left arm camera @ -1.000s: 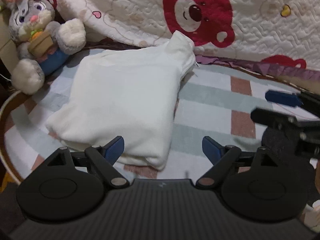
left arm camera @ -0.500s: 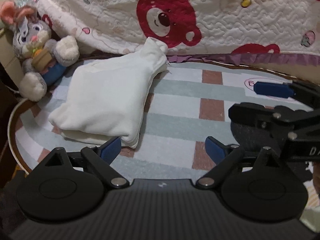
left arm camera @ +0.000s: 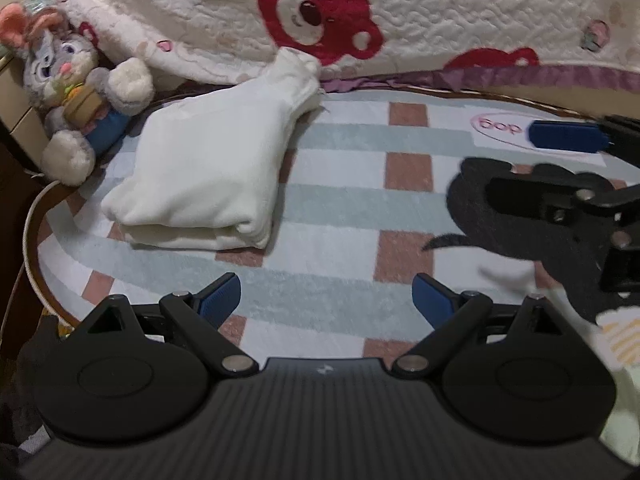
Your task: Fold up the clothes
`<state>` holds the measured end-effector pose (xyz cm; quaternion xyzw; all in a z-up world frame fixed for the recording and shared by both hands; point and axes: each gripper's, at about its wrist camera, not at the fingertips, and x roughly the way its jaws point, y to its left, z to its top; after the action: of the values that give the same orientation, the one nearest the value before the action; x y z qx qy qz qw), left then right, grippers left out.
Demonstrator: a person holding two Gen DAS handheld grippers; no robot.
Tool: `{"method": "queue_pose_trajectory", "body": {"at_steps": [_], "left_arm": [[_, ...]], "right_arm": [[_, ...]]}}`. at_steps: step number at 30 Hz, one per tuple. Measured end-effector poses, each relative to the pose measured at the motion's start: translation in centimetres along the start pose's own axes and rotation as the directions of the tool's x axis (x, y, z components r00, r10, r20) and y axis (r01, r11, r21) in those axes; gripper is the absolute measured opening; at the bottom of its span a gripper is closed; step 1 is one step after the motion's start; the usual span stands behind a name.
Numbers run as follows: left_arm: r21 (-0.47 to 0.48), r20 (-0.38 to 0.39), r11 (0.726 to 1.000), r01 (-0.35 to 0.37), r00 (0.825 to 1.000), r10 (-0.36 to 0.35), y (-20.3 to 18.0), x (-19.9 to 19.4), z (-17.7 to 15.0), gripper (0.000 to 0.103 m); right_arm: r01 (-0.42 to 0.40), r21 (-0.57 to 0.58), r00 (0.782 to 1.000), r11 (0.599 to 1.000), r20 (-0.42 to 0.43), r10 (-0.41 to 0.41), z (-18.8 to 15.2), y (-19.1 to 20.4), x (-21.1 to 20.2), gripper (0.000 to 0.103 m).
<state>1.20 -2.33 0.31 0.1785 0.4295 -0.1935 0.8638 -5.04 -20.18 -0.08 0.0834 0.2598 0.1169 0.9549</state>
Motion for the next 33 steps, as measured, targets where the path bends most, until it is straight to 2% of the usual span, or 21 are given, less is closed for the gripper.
{"method": "queue_pose_trajectory", "body": {"at_steps": [7,11,28,33], "left_arm": [[0.018,0.001,0.999,0.030,1.000,-0.030,-0.5,-0.5,-0.2,0.097],[0.032,0.012,0.999,0.024,1.000,-0.024,-0.9,-0.8,-0.3,0.098],[0.064,-0.003,0.997,0.035,0.999,-0.035,-1.7,-0.5,-0.6,0.098],[0.045,-0.018,0.998,0.042,0.999,-0.041,-1.5,-0.2,-0.6,0.099]], "right_arm": [[-0.033,0.010,0.999,0.999,-0.009,0.033,-0.7,1.2,-0.7,0.085],[-0.039,-0.012,0.999,0.999,-0.014,0.039,-0.8,1.5,-0.8,0.085],[-0.028,0.002,0.999,1.000,-0.035,0.028,-1.0,1.2,-0.4,0.085],[-0.023,0.006,0.999,1.000,-0.040,0.023,-1.0,1.2,-0.3,0.085]]}}
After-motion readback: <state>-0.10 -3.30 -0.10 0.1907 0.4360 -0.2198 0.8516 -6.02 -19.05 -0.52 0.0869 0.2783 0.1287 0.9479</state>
